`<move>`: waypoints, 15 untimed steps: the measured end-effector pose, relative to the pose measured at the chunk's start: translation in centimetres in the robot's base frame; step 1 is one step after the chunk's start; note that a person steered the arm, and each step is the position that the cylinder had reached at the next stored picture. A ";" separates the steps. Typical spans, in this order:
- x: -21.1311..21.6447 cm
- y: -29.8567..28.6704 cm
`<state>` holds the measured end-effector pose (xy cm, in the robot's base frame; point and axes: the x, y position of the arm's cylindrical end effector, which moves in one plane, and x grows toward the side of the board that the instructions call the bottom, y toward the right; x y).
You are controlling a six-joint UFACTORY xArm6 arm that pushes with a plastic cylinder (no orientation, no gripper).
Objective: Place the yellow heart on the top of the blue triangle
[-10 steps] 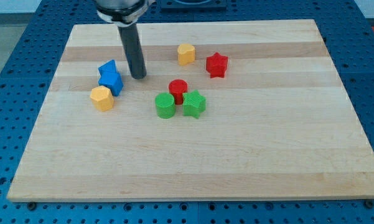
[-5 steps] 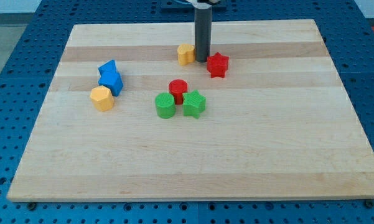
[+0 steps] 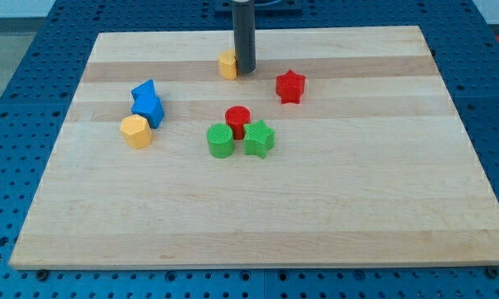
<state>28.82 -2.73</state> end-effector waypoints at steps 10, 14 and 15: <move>-2.3 -9.0; -1.3 -8.0; -0.8 -8.0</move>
<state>27.98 -10.75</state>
